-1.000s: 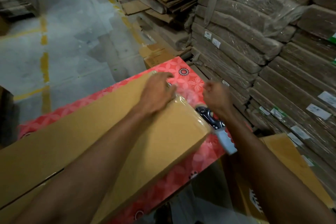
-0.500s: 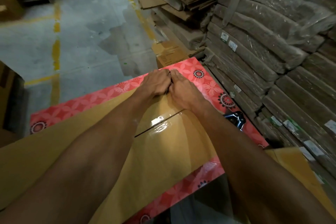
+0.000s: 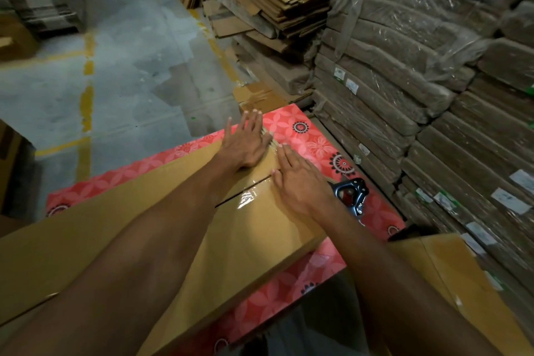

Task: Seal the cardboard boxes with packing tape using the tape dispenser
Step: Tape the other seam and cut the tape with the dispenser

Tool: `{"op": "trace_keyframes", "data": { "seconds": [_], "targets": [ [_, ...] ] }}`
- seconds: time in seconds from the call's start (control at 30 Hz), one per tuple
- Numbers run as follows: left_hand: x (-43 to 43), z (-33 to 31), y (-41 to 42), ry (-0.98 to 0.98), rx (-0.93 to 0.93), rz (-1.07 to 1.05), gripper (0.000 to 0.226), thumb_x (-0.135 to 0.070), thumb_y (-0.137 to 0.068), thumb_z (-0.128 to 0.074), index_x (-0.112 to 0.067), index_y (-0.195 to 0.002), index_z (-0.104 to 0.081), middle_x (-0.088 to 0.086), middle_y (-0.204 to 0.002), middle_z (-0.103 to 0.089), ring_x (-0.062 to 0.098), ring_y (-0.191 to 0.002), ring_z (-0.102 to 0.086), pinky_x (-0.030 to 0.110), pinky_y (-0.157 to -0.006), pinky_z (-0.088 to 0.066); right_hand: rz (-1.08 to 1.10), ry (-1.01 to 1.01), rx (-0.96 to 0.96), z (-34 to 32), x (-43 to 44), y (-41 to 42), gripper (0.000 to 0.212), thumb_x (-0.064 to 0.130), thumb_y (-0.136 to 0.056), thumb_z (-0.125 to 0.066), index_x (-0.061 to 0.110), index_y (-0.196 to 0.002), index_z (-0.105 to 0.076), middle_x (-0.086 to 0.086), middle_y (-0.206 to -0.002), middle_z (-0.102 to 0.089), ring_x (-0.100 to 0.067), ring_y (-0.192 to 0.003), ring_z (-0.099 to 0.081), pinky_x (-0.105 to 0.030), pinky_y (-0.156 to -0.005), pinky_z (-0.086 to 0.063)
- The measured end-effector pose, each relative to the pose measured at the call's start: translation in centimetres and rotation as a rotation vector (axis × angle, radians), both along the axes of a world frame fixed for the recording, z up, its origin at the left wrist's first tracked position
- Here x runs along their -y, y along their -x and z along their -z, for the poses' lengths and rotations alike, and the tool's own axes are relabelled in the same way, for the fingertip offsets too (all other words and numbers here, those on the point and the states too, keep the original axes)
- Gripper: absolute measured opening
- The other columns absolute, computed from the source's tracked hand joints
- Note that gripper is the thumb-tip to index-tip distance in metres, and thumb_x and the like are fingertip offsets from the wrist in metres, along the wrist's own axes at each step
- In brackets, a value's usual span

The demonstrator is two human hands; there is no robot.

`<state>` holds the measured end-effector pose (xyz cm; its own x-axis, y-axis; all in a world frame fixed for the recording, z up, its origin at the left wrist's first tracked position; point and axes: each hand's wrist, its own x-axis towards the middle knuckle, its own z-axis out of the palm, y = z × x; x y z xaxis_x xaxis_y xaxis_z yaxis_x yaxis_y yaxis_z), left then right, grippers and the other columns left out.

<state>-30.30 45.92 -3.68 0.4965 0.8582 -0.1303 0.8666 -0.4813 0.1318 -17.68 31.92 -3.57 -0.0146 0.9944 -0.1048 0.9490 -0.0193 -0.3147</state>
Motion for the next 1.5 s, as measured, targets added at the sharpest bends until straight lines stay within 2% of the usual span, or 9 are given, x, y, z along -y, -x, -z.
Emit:
{"op": "trace_keyframes", "data": {
  "seconds": [0.07,0.3,0.6,0.9,1.03,1.13,1.27,1.43,1.5],
  "targets": [
    [2.2,0.4,0.2,-0.04,-0.034,0.091,0.066,-0.049,-0.107,-0.01,-0.016,-0.162,0.005,0.002,-0.169,0.01,0.019,-0.156,0.01,0.049,-0.126,0.005,-0.01,0.003,0.0,0.0,0.1,-0.2,0.063,0.041,-0.108,-0.021,0.014,-0.161,-0.003,-0.004,-0.17,-0.002,-0.017,-0.156,-0.005,-0.042,-0.127,-0.008],
    [4.8,0.6,0.9,-0.066,-0.023,0.099,0.061,-0.045,-0.108,-0.011,-0.022,-0.162,0.002,-0.006,-0.17,0.005,0.011,-0.156,0.006,0.042,-0.126,0.003,-0.031,0.018,0.049,-0.1,1.3,-0.2,0.064,0.045,-0.108,-0.018,0.016,-0.162,0.0,-0.001,-0.17,0.004,-0.015,-0.156,0.004,-0.044,-0.127,0.0],
    [7.7,-0.3,-1.4,0.007,-0.033,0.052,0.061,-0.042,-0.108,-0.012,-0.017,-0.162,0.005,-0.001,-0.17,0.009,0.018,-0.156,0.006,0.05,-0.125,0.003,-0.011,-0.064,0.103,1.0,8.6,-2.3,0.063,0.045,-0.107,-0.016,0.016,-0.162,-0.002,0.0,-0.17,0.002,-0.013,-0.156,0.003,-0.036,-0.124,0.001],
    [12.7,1.7,-1.3,-0.093,0.05,0.171,0.058,-0.038,-0.109,-0.011,-0.021,-0.163,-0.001,-0.004,-0.17,0.001,0.013,-0.156,0.003,0.039,-0.127,-0.002,-0.054,-0.057,0.086,0.8,8.6,-2.5,0.063,0.044,-0.108,-0.014,0.015,-0.161,0.001,-0.002,-0.17,0.004,-0.013,-0.156,0.004,-0.041,-0.127,-0.002],
    [12.9,1.6,-1.3,-0.063,0.074,0.158,0.059,-0.042,-0.108,-0.01,-0.023,-0.162,0.003,-0.005,-0.17,0.005,0.011,-0.156,0.006,0.039,-0.127,0.002,-0.031,-0.14,0.074,1.9,10.6,-3.1,0.062,0.045,-0.107,-0.014,0.017,-0.162,-0.007,-0.002,-0.17,-0.006,-0.014,-0.156,-0.001,-0.04,-0.127,-0.001],
    [13.1,1.4,-1.3,-0.054,0.081,0.147,0.059,-0.042,-0.108,-0.009,-0.023,-0.162,0.004,-0.005,-0.17,0.005,0.012,-0.156,0.006,0.039,-0.127,0.003,0.061,-0.243,-0.03,3.4,13.8,-2.9,0.06,0.046,-0.108,-0.016,0.02,-0.161,-0.01,0.0,-0.17,-0.008,-0.012,-0.156,-0.001,-0.037,-0.127,0.001],
    [13.5,1.3,-1.8,-0.065,0.065,0.112,0.059,-0.043,-0.108,-0.009,-0.023,-0.162,0.005,-0.004,-0.17,0.006,0.013,-0.156,0.005,0.043,-0.127,0.002,0.263,-0.267,-0.285,4.6,16.1,-0.4,0.068,0.052,-0.107,-0.019,0.021,-0.16,0.01,0.004,-0.167,0.021,-0.012,-0.154,0.018,-0.039,-0.126,0.0],
    [14.3,1.5,-2.0,-0.071,0.075,0.054,0.06,-0.043,-0.107,-0.008,-0.023,-0.162,0.006,-0.003,-0.169,0.008,0.016,-0.156,0.008,0.046,-0.126,0.003,0.515,-0.272,-0.632,4.6,15.6,4.3,0.089,0.065,-0.1,-0.027,0.021,-0.154,0.028,0.008,-0.159,0.041,-0.025,-0.156,0.001,-0.048,-0.12,-0.03],
    [14.2,1.5,-1.9,-0.069,0.087,0.054,0.06,-0.043,-0.107,-0.009,-0.022,-0.162,0.005,-0.003,-0.17,0.006,0.016,-0.156,0.007,0.046,-0.126,0.003,0.559,-0.272,-0.695,4.4,15.3,5.2,0.092,0.062,-0.101,-0.033,0.02,-0.154,0.03,0.005,-0.159,0.04,-0.024,-0.156,0.003,-0.041,-0.12,-0.031]
  ]
}}
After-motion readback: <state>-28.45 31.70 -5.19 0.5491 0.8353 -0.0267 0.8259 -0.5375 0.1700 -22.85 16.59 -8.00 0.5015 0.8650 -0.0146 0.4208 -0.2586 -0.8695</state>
